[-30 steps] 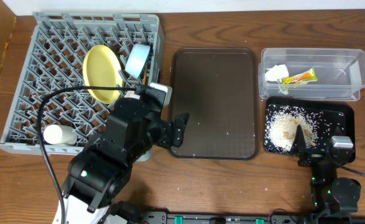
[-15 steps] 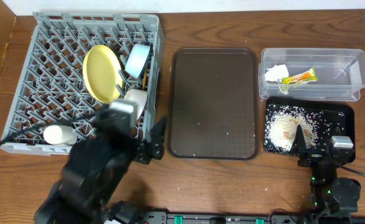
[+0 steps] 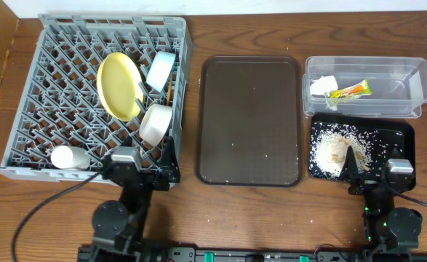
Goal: Sort waste into correct bins and load items into the dishwasher
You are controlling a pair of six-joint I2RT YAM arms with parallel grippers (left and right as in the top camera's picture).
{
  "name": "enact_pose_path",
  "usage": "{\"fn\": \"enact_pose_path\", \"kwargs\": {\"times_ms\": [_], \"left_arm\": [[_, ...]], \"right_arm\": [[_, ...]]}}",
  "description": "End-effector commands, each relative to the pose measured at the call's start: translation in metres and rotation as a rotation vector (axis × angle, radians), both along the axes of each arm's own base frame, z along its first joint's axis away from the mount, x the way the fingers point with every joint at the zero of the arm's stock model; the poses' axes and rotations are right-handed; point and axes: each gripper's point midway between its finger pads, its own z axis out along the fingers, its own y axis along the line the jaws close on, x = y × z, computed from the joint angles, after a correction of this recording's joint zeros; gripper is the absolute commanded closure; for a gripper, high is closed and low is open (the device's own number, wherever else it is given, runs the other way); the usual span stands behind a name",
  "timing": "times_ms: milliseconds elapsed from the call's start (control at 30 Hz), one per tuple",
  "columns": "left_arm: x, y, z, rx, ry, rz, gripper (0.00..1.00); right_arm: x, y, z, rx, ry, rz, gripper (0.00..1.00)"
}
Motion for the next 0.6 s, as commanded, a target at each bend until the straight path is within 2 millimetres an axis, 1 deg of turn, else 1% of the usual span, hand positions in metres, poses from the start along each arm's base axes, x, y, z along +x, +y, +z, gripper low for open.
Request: {"fn": "enact_pose_path", "kwargs": {"times_ms": [0, 133, 333, 400, 567], "left_arm": [[0.003, -0.004, -0.032, -0.014, -0.015, -0.020, 0.04], [0.006, -0.005, -0.065, -0.015, -0.020, -0.026, 0.04], [0.009, -0.006, -0.098, -0.010, 0.006, -0.025, 0.04], [0.009, -0.006, -0.108, -0.006, 0.032, -0.025, 0.04], [0.008, -0.004, -0.115, 0.004, 0.060, -0.017, 0.04]], "right_arm": [[0.000, -0.002, -0.001, 0.004, 0.001, -0.006, 0.01], [0.000, -0.002, -0.001, 0.004, 0.001, -0.007, 0.01], [0.000, -0.002, -0.001, 0.004, 0.001, -0.007, 0.01], [0.000, -0.002, -0.001, 0.004, 0.001, -0.007, 0.01], [0.000, -0.002, -0.001, 0.004, 0.001, -0.007, 0.01]]}}
